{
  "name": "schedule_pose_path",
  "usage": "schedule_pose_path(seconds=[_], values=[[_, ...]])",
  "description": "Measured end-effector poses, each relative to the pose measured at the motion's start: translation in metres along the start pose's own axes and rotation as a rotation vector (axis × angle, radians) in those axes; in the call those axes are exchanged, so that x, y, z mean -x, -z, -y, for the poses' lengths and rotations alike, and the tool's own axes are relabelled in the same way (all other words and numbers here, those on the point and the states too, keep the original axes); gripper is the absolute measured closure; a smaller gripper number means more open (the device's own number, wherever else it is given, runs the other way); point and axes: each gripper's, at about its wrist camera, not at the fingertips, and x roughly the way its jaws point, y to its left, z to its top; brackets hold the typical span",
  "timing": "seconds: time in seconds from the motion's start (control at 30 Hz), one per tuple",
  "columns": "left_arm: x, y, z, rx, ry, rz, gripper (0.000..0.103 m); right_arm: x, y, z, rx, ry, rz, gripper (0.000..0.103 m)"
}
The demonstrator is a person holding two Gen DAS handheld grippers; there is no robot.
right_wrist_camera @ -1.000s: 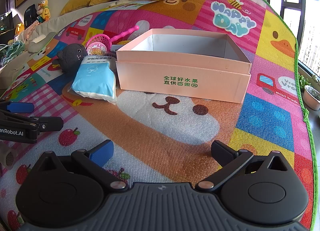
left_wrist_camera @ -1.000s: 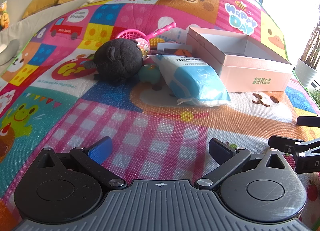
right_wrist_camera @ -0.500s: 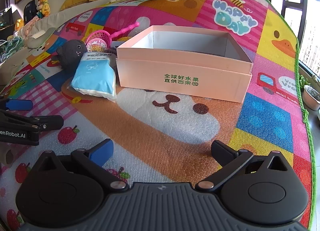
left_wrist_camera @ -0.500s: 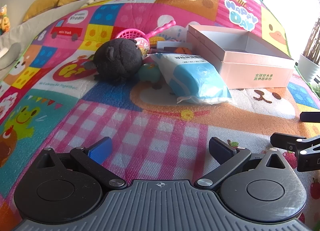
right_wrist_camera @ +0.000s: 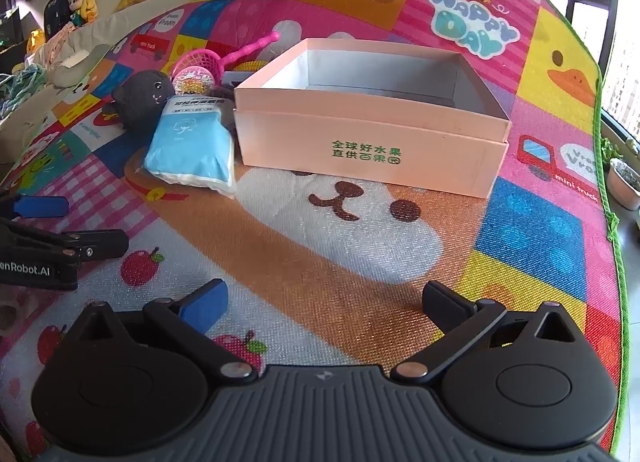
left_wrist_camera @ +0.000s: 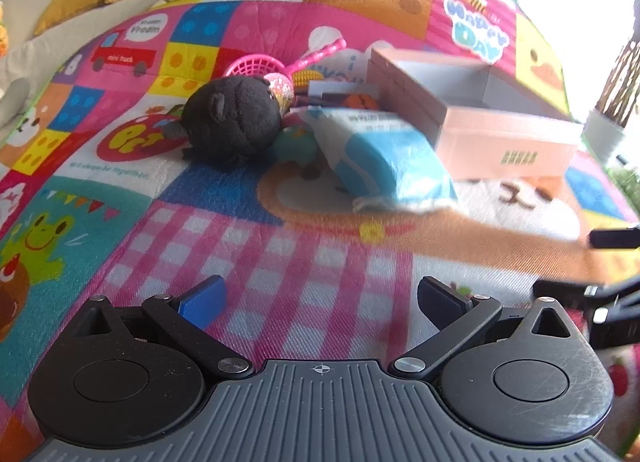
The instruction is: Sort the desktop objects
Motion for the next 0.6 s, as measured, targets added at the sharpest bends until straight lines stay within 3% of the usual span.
schedule_pose_path(seconds=[0.07, 0.13, 0.23, 0.3, 0.4, 0.47, 0.6], values=[[0.009, -0.012, -0.018, 0.050, -0.025, 0.064, 0.000, 0.006, -0.004, -0.014, 0.071, -0.040, 0.046, 0.000], [0.016, -0.025, -0.037, 0.102, -0.074, 0.128, 0.000, 0.011, -0.012, -0.037, 0.178, -0.026, 0.137, 0.000], [0.022, -0.040, -0.062, 0.182, -0.111, 0.192, 0.000, 0.003, -0.033, -0.073, 0.303, -0.032, 0.224, 0.007], [0.026, -0.046, -0.075, 0.218, -0.125, 0.219, 0.000, -0.015, -0.052, -0.090, 0.319, -0.044, 0.225, 0.011], [0.031, -0.049, -0.086, 0.233, -0.135, 0.241, 0.000, -0.047, -0.071, -0.107, 0.308, 0.008, 0.189, 0.021], [0.028, -0.049, -0.086, 0.203, -0.138, 0.228, 0.000, -0.059, -0.075, -0.109, 0.293, -0.031, 0.149, 0.043], [0.017, -0.050, -0.070, 0.128, -0.117, 0.186, 0.000, -0.050, -0.066, -0.095, 0.290, -0.073, 0.139, 0.053]])
